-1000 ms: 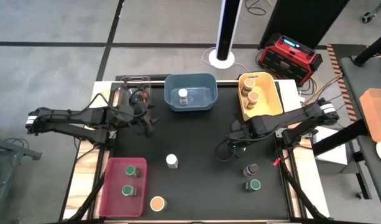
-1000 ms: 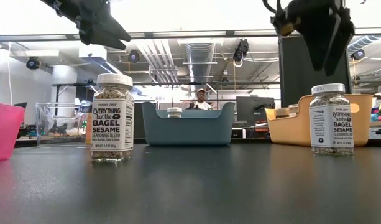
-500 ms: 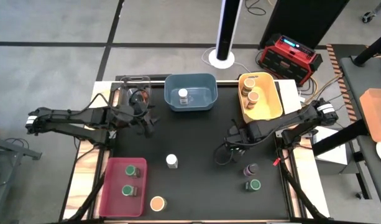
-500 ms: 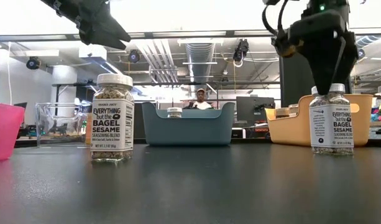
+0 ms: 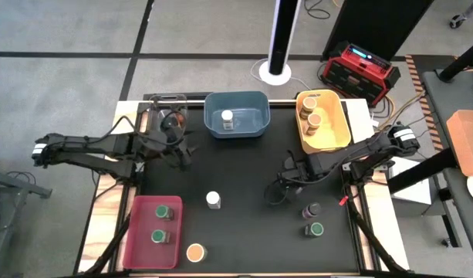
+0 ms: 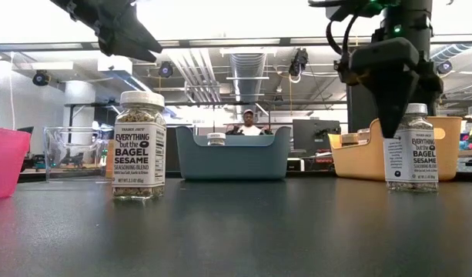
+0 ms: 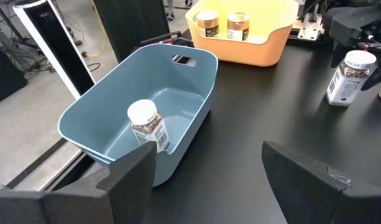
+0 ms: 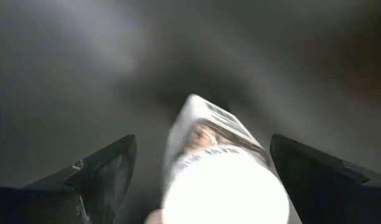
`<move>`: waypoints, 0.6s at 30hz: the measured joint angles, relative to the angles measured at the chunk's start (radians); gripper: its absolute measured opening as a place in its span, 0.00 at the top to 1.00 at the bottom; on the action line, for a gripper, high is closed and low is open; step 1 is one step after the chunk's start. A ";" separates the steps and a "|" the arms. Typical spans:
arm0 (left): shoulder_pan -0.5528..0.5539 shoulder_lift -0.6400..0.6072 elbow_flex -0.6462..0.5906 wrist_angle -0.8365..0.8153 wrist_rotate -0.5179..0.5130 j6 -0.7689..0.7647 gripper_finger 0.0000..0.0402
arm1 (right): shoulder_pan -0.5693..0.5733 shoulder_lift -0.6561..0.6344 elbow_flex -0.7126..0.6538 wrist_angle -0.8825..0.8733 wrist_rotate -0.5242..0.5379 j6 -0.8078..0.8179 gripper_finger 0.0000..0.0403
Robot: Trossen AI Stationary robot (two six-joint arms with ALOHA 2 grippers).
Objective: Sort spices by type
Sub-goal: Put the right white seasoning bottle into the blue bin
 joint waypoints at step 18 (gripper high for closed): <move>0.000 0.045 0.000 0.000 -0.013 -0.008 0.32 | 0.000 0.000 -0.001 -0.009 0.004 0.096 0.48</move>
